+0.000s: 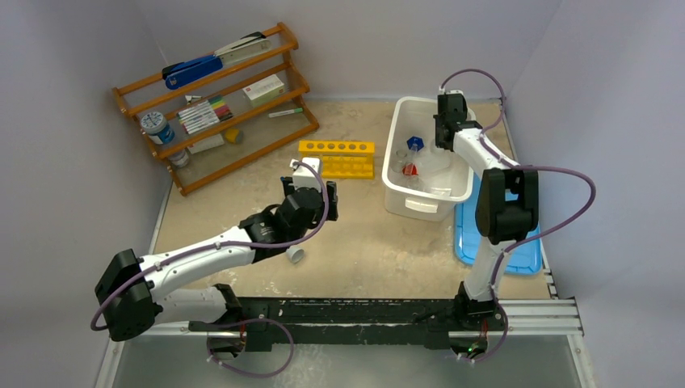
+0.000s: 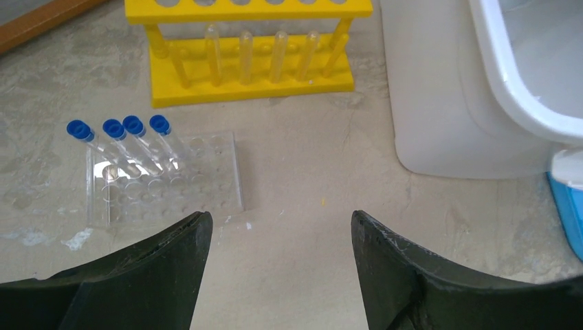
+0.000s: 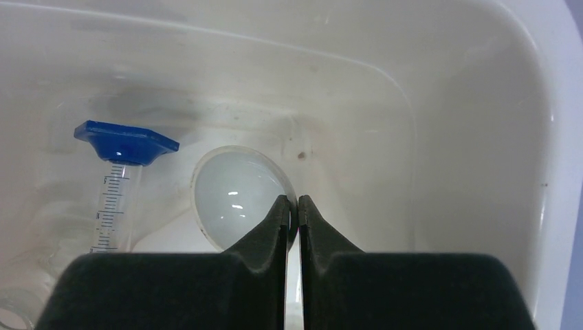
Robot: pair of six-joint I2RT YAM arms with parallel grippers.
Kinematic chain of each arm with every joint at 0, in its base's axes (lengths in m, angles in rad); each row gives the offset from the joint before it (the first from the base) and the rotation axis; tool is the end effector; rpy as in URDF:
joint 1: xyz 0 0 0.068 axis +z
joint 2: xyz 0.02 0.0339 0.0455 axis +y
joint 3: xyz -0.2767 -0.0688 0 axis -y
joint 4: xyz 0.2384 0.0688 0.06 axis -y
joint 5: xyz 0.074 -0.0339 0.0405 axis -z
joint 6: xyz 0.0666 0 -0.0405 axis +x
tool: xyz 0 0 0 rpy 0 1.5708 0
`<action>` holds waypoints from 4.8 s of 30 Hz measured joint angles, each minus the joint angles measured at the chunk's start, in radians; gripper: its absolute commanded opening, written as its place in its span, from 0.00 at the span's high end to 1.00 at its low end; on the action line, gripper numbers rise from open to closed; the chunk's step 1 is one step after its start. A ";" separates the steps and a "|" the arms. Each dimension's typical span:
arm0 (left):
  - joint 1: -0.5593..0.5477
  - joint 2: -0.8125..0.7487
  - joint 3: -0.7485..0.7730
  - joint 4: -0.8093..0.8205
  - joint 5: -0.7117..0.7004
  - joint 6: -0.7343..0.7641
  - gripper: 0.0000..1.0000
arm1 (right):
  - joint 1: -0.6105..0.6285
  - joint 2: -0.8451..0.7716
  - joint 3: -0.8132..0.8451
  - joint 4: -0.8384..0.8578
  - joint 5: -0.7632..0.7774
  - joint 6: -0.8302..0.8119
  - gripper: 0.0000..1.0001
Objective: Organize the chemistry lab equipment
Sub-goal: Place the chemistry item in the storage box, then pick up the chemistry item at the center of the board.
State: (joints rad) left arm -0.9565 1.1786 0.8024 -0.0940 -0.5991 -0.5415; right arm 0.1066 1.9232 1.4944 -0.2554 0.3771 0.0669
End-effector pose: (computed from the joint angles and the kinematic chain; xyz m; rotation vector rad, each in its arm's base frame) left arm 0.1881 -0.2015 0.2790 0.0399 1.9723 -0.3713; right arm 0.4626 0.0248 0.2427 0.1563 2.2130 -0.3291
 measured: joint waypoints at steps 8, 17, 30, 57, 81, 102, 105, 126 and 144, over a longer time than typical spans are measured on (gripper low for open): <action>0.007 -0.037 -0.050 -0.029 0.001 -0.022 0.26 | 0.010 0.004 0.000 0.001 0.000 -0.007 0.78; 0.007 -0.123 -0.121 -0.067 -0.001 -0.035 0.25 | 0.020 0.020 0.000 0.000 0.000 -0.007 0.63; 0.007 -0.277 -0.281 -0.156 -0.007 -0.106 0.46 | 0.058 -0.373 -0.075 0.067 -0.032 0.001 0.58; -0.192 -0.053 -0.285 -0.333 -0.151 -0.317 0.54 | 0.150 -0.582 -0.315 0.105 -0.066 0.064 0.56; -0.202 0.012 -0.248 -0.451 -0.157 -0.392 0.55 | 0.150 -0.582 -0.358 0.113 -0.108 0.082 0.55; -0.203 0.175 -0.141 -0.504 -0.209 -0.440 1.00 | 0.150 -0.583 -0.378 0.127 -0.109 0.079 0.56; -0.200 0.114 -0.108 -0.493 -0.180 -0.414 1.00 | 0.150 -0.607 -0.389 0.127 -0.137 0.077 0.54; 0.028 0.351 0.261 -0.290 0.264 -0.332 1.00 | 0.701 -0.805 -0.517 -0.009 -0.106 0.308 0.49; 0.071 0.344 0.320 -0.292 0.331 -0.361 1.00 | 0.842 -0.587 -0.481 -0.001 -0.004 0.401 0.72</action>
State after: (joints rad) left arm -0.8856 1.5227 1.1225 -0.3859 -0.2684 -0.9024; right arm 0.9482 1.3357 1.0138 -0.2565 0.3729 0.4675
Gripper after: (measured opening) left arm 0.090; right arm 0.294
